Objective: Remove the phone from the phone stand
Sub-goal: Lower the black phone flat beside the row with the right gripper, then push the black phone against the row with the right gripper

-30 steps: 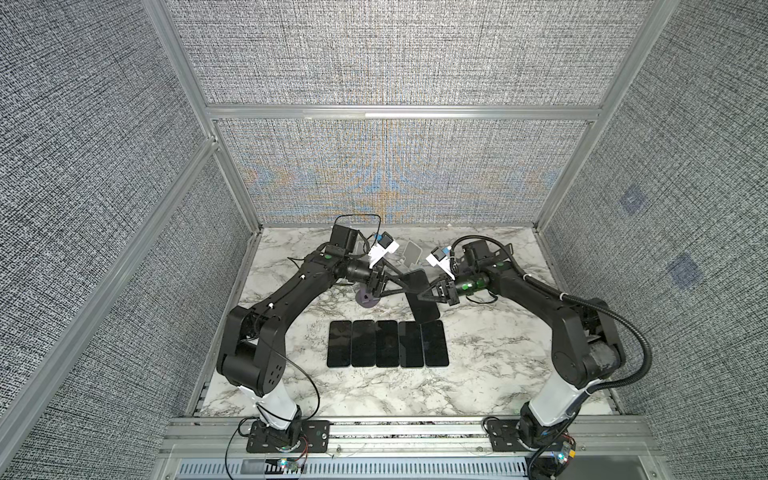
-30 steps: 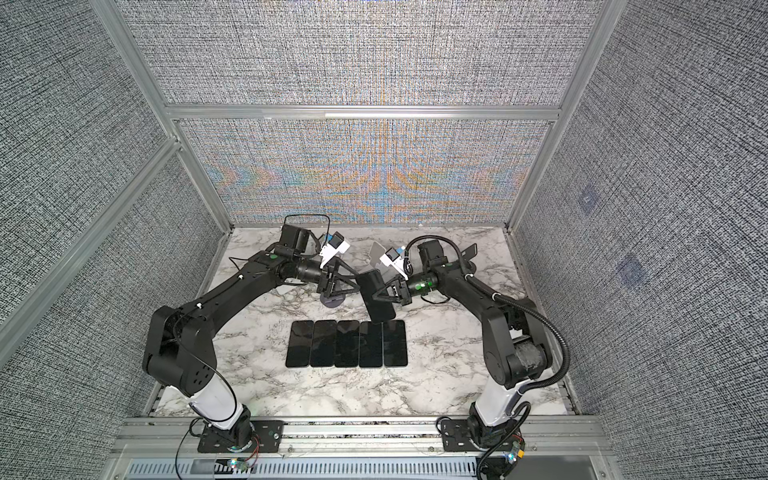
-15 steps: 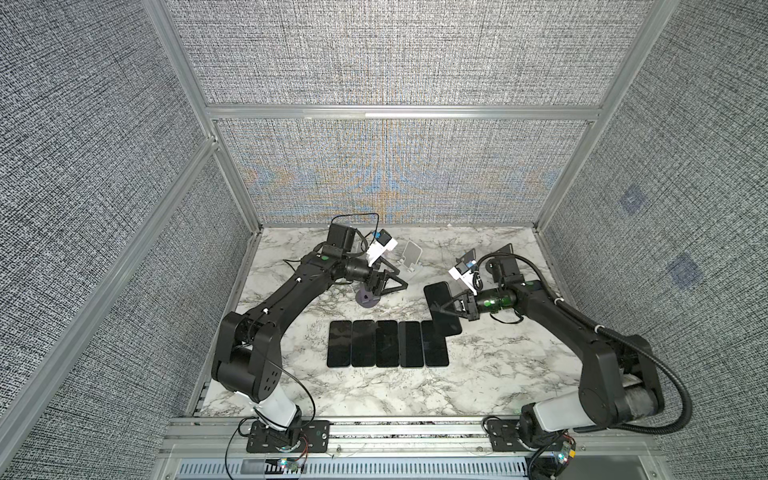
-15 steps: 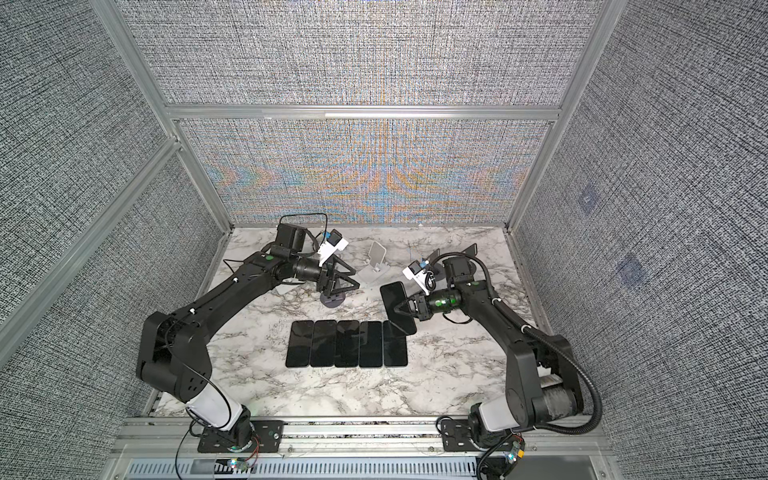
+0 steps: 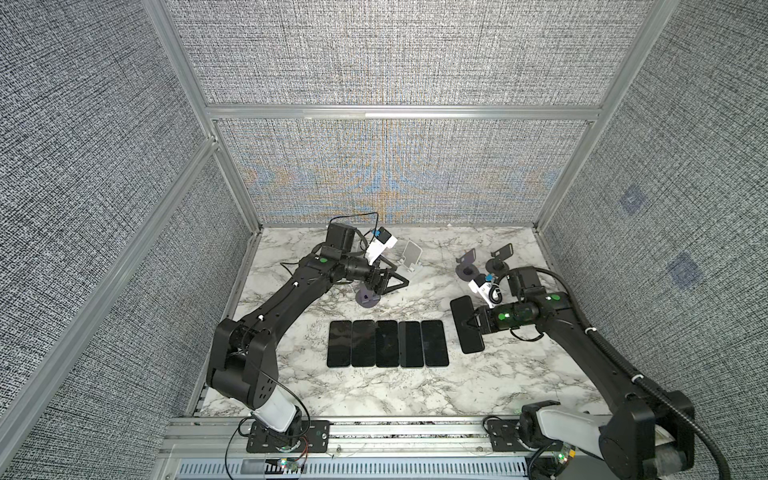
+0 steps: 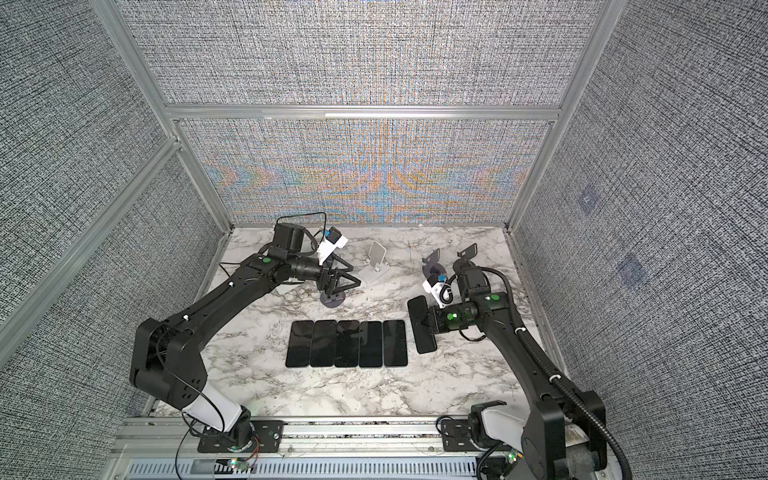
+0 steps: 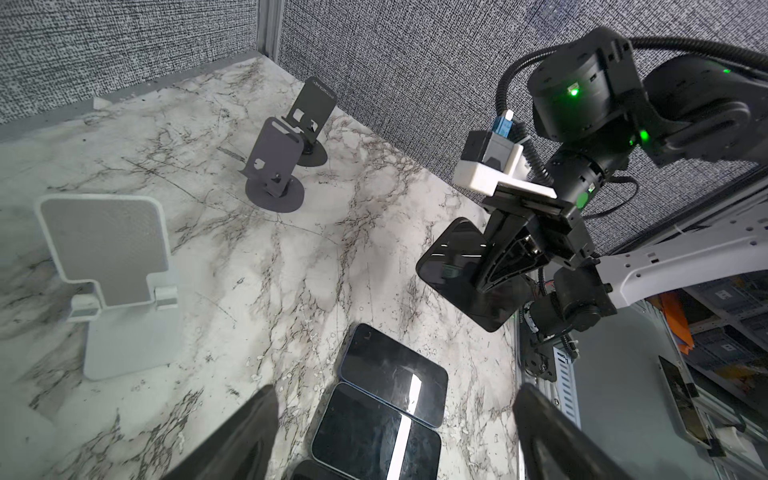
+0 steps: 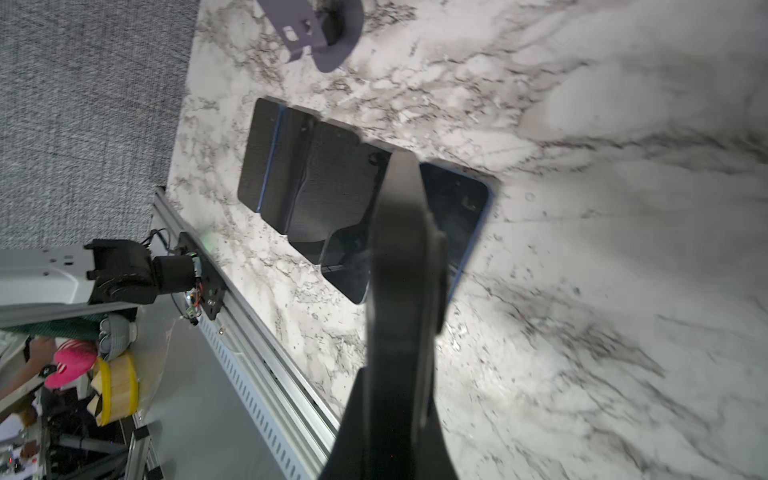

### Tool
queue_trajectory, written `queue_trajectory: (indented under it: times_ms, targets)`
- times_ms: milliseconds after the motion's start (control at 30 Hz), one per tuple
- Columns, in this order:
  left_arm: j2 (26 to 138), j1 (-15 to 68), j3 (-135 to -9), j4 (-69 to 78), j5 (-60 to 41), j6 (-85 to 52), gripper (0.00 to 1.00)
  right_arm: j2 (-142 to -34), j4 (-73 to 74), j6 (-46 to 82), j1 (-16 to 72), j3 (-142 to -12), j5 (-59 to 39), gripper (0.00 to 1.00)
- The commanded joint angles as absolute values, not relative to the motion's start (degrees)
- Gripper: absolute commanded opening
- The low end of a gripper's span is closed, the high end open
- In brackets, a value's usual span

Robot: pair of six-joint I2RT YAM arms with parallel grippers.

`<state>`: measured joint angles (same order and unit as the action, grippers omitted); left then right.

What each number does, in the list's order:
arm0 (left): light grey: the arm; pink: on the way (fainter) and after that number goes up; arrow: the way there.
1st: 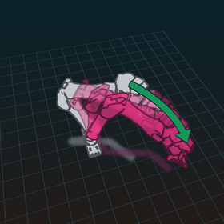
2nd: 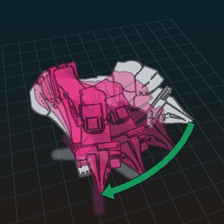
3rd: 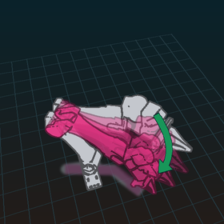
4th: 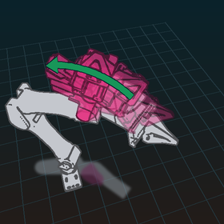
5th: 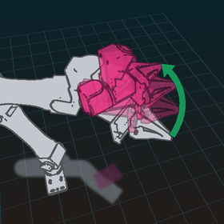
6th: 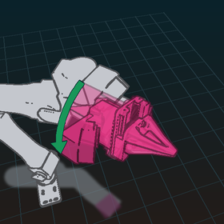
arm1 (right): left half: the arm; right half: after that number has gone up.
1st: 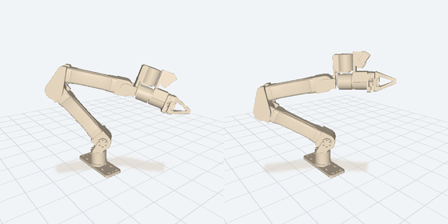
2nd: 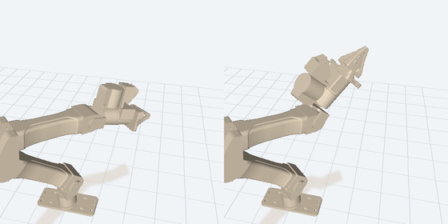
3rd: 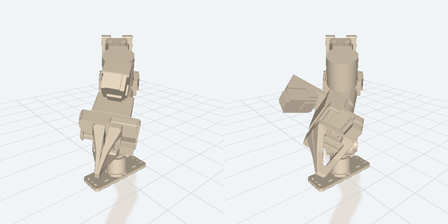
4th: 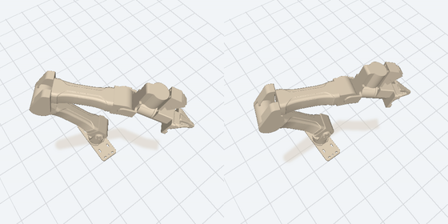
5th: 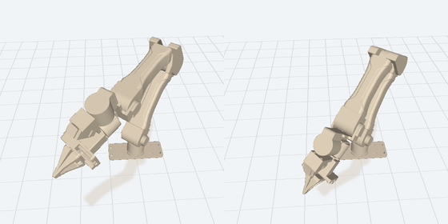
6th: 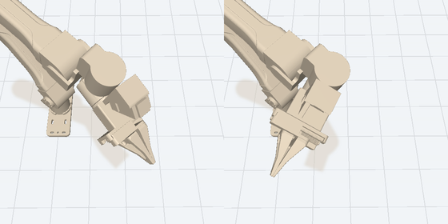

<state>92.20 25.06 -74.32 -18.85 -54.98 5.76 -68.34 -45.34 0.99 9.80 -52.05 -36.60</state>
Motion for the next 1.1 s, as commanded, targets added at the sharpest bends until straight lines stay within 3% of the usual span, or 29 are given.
queue_trajectory:
  times_ms: [0,133,633,1067]
  targets:
    - [92.3,25.1,-73.9,-16.7,-53.7,4.8,0.89,-68.3,-48.2,4.0,9.3,-51.5,-30.9,0.00]
    - [92.9,25.1,-73.7,-15.7,-53.2,3.7,0.89,-68.9,-44.6,5.4,9.2,-48.8,-28.0,0.00]
    - [93.6,25.5,-73.4,-16.3,-52.2,4.5,0.89,-77.7,-27.2,7.3,9.2,-41.1,-36.7,0.00]
    - [94.3,25.8,-73.7,-17.1,-52.1,4.9,0.88,-82.2,-25.3,10.0,9.1,-41.0,-38.7,0.00]
